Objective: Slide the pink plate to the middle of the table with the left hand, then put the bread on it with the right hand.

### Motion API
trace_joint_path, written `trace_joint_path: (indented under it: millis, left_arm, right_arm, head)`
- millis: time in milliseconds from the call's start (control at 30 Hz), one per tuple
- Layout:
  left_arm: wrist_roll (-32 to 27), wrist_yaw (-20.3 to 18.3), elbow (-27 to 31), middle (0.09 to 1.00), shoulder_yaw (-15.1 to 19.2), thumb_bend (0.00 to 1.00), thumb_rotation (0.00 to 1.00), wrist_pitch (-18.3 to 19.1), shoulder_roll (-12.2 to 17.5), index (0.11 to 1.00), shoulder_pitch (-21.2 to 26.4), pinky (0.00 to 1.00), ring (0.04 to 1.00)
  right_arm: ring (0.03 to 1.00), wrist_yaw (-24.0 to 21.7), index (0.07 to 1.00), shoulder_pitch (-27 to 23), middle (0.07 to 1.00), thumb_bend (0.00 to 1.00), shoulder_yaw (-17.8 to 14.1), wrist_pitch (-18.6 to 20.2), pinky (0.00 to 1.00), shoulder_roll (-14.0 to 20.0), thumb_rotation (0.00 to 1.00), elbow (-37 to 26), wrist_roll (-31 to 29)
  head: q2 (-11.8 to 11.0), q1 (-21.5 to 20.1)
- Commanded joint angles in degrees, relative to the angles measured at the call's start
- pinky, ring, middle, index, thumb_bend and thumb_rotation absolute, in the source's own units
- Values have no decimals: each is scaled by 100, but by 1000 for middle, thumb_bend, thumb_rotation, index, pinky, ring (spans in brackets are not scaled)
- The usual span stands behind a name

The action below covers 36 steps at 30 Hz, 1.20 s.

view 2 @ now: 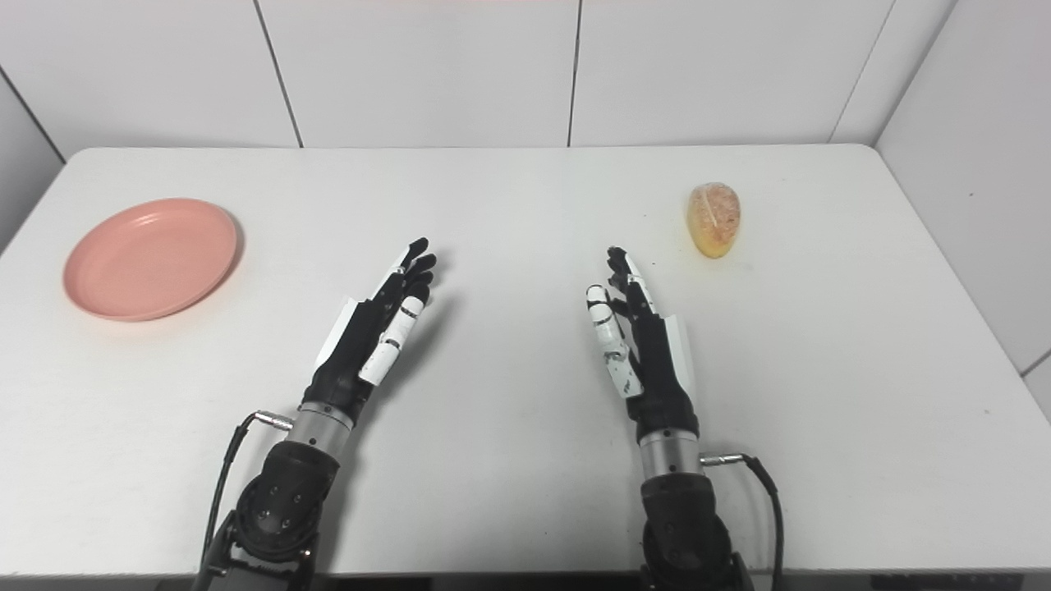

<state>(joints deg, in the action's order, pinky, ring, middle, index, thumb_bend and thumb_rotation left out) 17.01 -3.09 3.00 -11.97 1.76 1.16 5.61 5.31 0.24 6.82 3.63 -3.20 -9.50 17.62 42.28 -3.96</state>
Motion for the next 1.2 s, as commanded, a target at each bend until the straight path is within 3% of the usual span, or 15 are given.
trace_joint_path:
  millis: [0, 833, 1033, 1167]
  left_arm:
    - [4, 67, 79, 939, -5, 355, 1000, -145, -52, 945, 118, 874, 920]
    - [13, 119, -14, 937, -11, 364, 1000, -205, -80, 943, 124, 874, 921]
    - [44, 208, -256, 941, -62, 375, 1000, -273, -183, 943, 146, 893, 934]
    - [137, 350, -588, 946, -135, 346, 1000, -520, -260, 946, 192, 895, 938]
  right_arm:
    - [916, 29, 918, -77, 923, 232, 7, -154, 864, -3, 1000, -156, 7]
    - [919, 27, 917, -81, 924, 232, -5, -177, 872, 31, 1000, -128, -17]
    - [917, -1, 916, -58, 923, 234, -76, -227, 872, 134, 1000, -43, -118]
    - [923, -45, 917, -25, 928, 223, -137, -338, 875, 271, 1000, 50, -281]
  head:
    - [1, 6]
    - [-86, 93]
    - [-353, 622]
    - [-673, 1173]
